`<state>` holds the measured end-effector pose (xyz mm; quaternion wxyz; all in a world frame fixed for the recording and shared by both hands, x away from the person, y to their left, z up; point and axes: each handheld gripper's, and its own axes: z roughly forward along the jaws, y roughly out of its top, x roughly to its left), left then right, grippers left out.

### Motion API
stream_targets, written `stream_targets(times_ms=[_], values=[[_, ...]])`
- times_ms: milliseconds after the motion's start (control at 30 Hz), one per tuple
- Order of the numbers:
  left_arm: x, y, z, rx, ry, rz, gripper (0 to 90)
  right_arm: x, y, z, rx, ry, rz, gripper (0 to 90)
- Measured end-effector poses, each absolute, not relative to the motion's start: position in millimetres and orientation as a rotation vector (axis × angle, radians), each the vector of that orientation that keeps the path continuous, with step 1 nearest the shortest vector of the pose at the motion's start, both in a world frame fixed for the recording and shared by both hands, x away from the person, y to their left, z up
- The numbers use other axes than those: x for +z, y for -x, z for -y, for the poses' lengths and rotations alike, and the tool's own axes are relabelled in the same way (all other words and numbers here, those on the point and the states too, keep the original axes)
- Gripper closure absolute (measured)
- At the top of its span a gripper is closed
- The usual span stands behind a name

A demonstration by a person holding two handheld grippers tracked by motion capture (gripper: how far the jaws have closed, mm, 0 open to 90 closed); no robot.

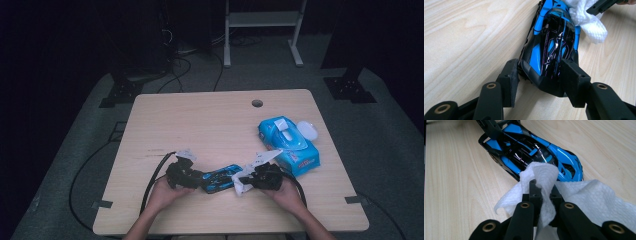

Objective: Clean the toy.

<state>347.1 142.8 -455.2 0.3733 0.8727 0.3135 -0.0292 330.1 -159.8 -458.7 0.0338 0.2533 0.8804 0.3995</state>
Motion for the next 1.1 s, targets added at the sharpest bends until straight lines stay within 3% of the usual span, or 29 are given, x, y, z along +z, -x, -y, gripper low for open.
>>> stream_targets(times_ms=[233, 500, 867, 967, 1100], values=[[-453.3, -340.1, -139.4, 0.019, -2.25, -0.757, 50.2, -457.9, -329.1, 161.0, 1.204, -0.772, -2.718, 85.2], [-453.9, -340.8, -139.4, 0.015, -2.246, -0.753, 50.2, -452.4, -338.6, 162.5, 1.227, -0.796, -2.708, 85.0], [-454.5, -343.9, -151.4, -0.178, -2.177, -0.875, 41.6, -459.2, -336.8, 160.6, 1.222, -0.799, -2.711, 85.1], [-455.6, -344.8, -152.6, -0.227, -2.162, -0.902, 43.1, -459.3, -336.0, 160.5, 1.222, -0.804, -2.705, 85.1], [-458.8, -346.5, -151.0, -0.204, -2.158, -0.935, 53.4, -459.7, -335.1, 159.7, 1.227, -0.8, -2.701, 85.1]])
